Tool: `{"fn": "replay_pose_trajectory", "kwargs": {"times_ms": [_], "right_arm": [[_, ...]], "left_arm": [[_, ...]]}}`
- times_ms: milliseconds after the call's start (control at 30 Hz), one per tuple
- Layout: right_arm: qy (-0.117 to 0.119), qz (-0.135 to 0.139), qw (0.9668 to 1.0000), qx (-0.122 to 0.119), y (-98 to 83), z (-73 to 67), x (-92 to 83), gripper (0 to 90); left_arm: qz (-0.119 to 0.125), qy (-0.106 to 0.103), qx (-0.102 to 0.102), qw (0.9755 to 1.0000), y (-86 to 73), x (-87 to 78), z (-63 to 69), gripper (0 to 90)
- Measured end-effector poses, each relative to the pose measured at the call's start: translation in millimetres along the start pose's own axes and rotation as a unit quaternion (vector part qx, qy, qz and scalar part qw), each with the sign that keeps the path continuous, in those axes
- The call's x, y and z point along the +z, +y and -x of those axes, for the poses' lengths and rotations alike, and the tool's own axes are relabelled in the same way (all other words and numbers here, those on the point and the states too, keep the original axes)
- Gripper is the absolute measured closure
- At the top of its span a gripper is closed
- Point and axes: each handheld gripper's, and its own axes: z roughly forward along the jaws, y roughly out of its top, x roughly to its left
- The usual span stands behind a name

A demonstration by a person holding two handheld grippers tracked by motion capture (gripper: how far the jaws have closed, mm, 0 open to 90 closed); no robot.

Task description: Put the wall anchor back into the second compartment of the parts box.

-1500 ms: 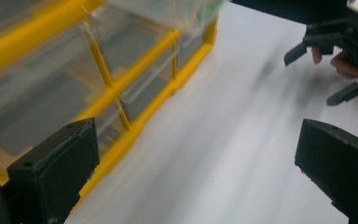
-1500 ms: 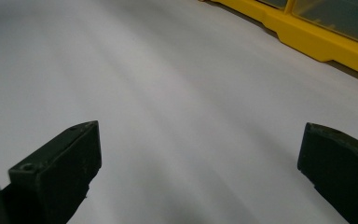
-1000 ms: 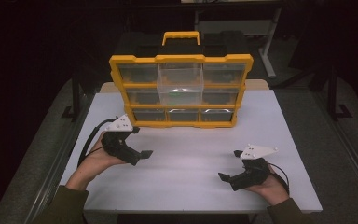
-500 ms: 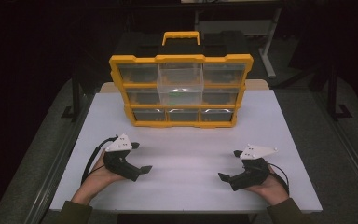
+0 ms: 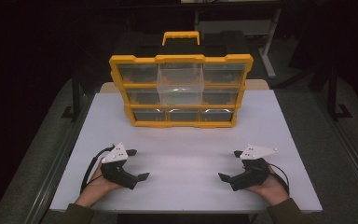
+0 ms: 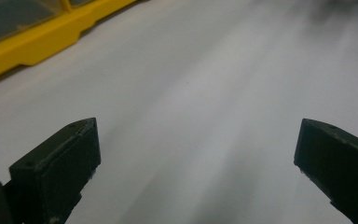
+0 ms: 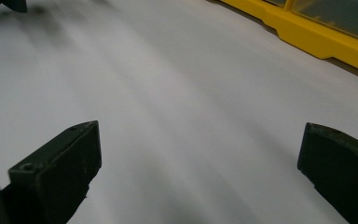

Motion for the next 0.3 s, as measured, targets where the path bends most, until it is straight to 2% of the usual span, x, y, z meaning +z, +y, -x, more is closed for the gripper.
{"fn": "replay_pose_trajectory", "kwargs": {"times_ms": [67, 300], "right_arm": [[0.000, 0.000, 1.0000, 0.001, -0.4, -0.3, 0.4, 0.0], [0.001, -0.005, 1.0000, -0.003, -1.8, -0.2, 0.7, 0.0]], "left_arm": [[-0.008, 0.004, 0.006, 0.9999, -1.1, 1.0, -0.3, 0.2], [-0.010, -0.002, -0.006, 0.9999, -4.0, 2.7, -3.0, 0.2]]}}
